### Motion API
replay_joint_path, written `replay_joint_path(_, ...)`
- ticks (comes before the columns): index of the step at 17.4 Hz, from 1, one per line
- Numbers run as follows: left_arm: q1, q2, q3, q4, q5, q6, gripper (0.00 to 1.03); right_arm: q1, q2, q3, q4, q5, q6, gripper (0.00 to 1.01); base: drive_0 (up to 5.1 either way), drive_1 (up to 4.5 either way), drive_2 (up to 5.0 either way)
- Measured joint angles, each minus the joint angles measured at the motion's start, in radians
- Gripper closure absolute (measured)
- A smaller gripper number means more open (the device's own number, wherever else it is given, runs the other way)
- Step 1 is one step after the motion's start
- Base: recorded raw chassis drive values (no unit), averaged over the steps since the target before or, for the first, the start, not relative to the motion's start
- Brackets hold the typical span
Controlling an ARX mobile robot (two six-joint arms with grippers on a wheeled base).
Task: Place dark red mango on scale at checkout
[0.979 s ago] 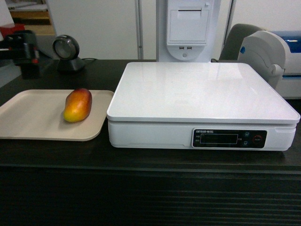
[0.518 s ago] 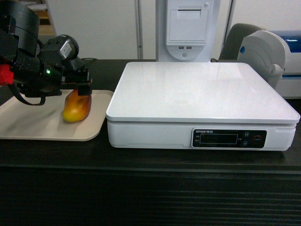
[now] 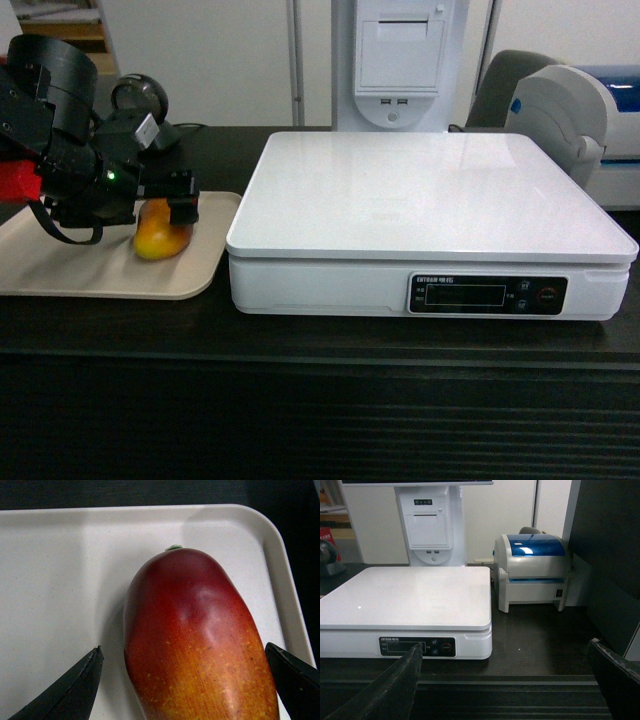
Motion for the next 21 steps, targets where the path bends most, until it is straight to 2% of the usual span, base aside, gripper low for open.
replay_joint_path(8, 0.004, 0.03, 0.003, 0.049, -0.013, 0.054, 0.07, 0.0, 0.0, 0.0, 0.0, 0.0, 0.0, 0.03, 0.0, 0.0, 0.0)
replay_joint_path(10, 0.0, 0.037, 0.003, 0.064, -0.01, 0.06, 0.32, 0.0, 0.0, 0.0, 0.0, 0.0, 0.0, 0.03, 0.0, 0.0, 0.0)
replay_joint_path(12, 0.001, 0.037, -0.003, 0.078, -0.01, 0.061, 0.39, 0.0, 0.0, 0.0, 0.0, 0.0, 0.0, 0.03, 0.0, 0.0, 0.0)
replay_joint_path(19, 0.005, -0.121, -0.161, 0.133, -0.011, 0.072, 0.4, 0.0, 0.0, 0.0, 0.0, 0.0, 0.0, 0.03, 0.0, 0.0, 0.0)
replay_joint_path(21, 0.003, -0.137, -0.165, 0.136, -0.011, 0.072, 0.4, 0.0, 0.0, 0.0, 0.0, 0.0, 0.0, 0.03, 0.0, 0.0, 0.0)
